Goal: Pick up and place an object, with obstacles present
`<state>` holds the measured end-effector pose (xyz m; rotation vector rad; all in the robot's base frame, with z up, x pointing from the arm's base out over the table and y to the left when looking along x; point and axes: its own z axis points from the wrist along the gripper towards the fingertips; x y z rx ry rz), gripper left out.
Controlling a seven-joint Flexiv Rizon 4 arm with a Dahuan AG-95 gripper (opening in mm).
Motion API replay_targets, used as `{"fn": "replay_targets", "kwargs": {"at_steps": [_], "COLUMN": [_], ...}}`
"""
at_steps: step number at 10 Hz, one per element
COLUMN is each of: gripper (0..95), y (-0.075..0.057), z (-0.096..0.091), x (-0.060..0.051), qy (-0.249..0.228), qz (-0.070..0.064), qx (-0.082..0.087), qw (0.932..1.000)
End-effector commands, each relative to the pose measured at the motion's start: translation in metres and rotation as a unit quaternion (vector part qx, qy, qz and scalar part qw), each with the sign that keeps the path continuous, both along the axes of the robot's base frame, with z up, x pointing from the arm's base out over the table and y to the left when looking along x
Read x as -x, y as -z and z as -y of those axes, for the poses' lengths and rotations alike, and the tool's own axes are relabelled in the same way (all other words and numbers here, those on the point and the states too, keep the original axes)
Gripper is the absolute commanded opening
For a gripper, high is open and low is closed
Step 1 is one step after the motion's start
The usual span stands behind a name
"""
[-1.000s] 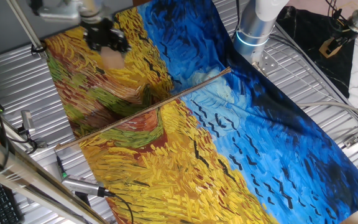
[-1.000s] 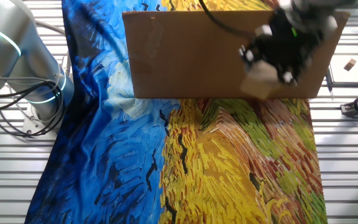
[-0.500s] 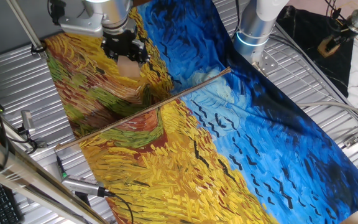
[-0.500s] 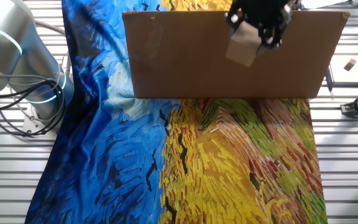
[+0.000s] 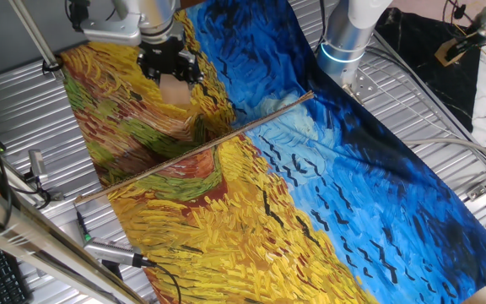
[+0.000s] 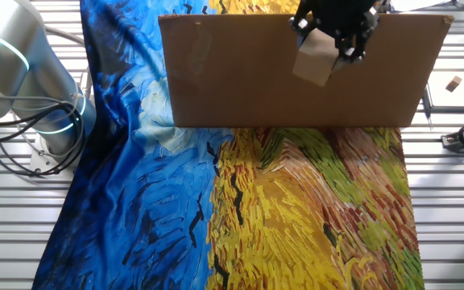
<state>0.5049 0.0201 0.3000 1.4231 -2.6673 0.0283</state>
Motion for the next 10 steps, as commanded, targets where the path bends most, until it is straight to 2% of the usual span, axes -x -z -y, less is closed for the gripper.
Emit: {"fn": "replay_targets", "kwargs": {"at_steps": [1,4,5,6,7,8,10], "gripper": [0.0,0.0,0.0,0.0,0.0,0.0,0.0], "y": [-0.001,-0.001,-0.002,-0.005,-0.009,-0.01,-0.018], "z": [0.0,0.0,-0.005,-0.017,-0.044,-0.051,-0.113], "x": [0.0,0.0,0.0,-0.001,-0.004,-0.005,-0.007], "qy": [-0.019,-0.012,-0.008,-0.007,-0.005,-0.004,0.014], "qz": [-0.002,-0.001,-0.001,-0.001,0.0,0.001,0.005], "qx": [-0.02,-0.024,-0.03,-0.028,-0.024,-0.024,-0.021], "qw": [0.9996,0.9997,0.9995,0.9996,0.9997,0.9997,0.9997]}}
